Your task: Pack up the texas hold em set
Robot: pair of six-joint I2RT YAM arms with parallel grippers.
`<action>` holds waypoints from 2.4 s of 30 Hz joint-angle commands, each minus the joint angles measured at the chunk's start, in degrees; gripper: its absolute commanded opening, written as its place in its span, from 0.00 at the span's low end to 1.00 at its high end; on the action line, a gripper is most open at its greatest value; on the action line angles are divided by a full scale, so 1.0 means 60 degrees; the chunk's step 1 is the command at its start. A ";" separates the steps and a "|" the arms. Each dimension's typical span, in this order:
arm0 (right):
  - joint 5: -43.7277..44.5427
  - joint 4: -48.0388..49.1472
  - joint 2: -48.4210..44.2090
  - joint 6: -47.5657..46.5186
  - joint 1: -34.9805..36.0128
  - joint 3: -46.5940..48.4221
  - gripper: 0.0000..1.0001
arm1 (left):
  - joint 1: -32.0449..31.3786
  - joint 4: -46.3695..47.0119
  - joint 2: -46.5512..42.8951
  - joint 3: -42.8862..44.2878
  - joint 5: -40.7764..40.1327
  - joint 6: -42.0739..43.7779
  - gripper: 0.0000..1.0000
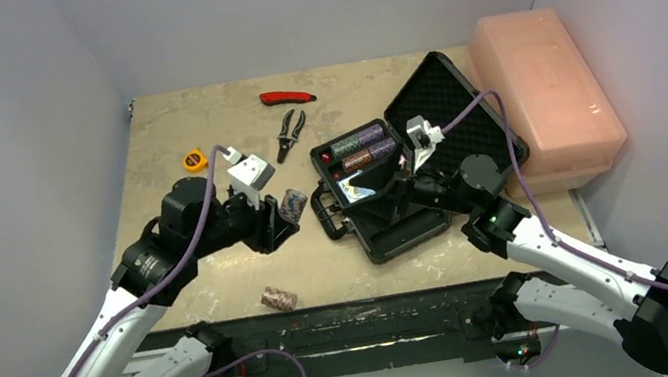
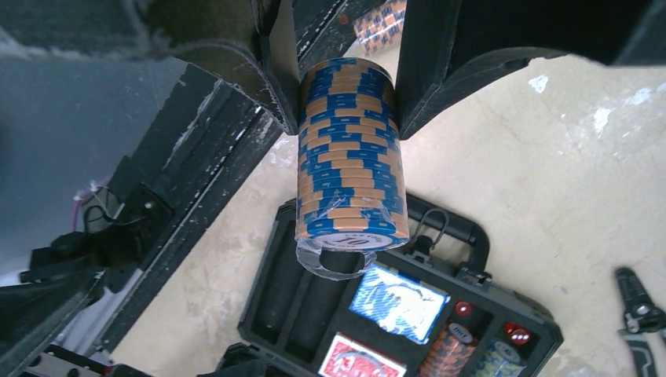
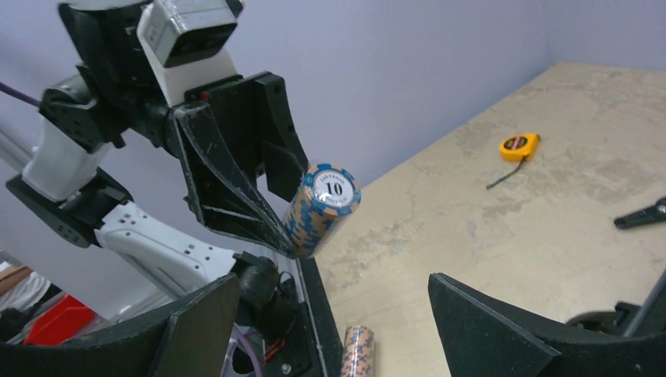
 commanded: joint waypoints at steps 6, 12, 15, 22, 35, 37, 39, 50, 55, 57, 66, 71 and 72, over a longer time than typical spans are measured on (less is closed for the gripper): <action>-0.0113 0.2308 0.0440 0.0928 0.0170 0.0223 0.94 | 0.0427 0.2467 -0.0558 -0.0030 0.2700 -0.0651 0.00; -0.0068 0.2830 0.1146 0.0907 0.0815 0.0666 0.91 | 0.0537 0.2890 -0.0590 -0.0175 0.3690 -0.0826 0.00; 0.0009 0.2995 0.1434 0.0763 0.1227 0.0979 0.89 | 0.0565 0.3059 -0.0631 -0.0247 0.3923 -0.0914 0.00; 0.0373 0.3424 0.1767 0.0766 0.1648 0.1200 0.78 | 0.0599 0.3087 -0.0778 -0.0328 0.3876 -0.0943 0.00; 0.0485 0.3602 0.2478 0.1027 0.1883 0.1543 0.64 | 0.0676 0.3119 -0.0810 -0.0370 0.3720 -0.1014 0.00; 0.0461 0.3606 0.2571 0.1042 0.1949 0.1620 0.62 | 0.0687 0.3119 -0.0788 -0.0362 0.3715 -0.1015 0.00; 0.0438 0.3628 0.2634 0.1042 0.2016 0.1683 0.59 | 0.0711 0.3115 -0.0795 -0.0359 0.3670 -0.1028 0.00; 0.0304 0.3571 0.2996 0.1115 0.2254 0.1886 0.22 | 0.0804 0.3031 -0.0853 -0.0374 0.3390 -0.1059 0.00; 0.0448 0.3390 0.2971 0.1116 0.2288 0.1894 0.00 | 0.0834 0.2924 -0.0881 -0.0358 0.3162 -0.1062 0.02; 0.0527 0.3312 0.2932 0.1103 0.2288 0.1899 0.00 | 0.0855 0.2880 -0.0897 -0.0359 0.3088 -0.1044 0.08; 0.1154 0.2729 0.2537 0.0945 0.2289 0.1808 0.00 | 0.0914 0.2676 -0.0967 -0.0370 0.2845 -0.0985 0.60; 0.2393 0.1613 0.2059 0.0816 0.2296 0.1879 0.00 | 0.0928 0.2625 -0.1076 -0.0424 0.2634 -0.0930 0.80; 0.2744 0.1310 0.1960 0.0798 0.2289 0.1919 0.00 | 0.0922 0.2617 -0.1105 -0.0439 0.2590 -0.0918 0.83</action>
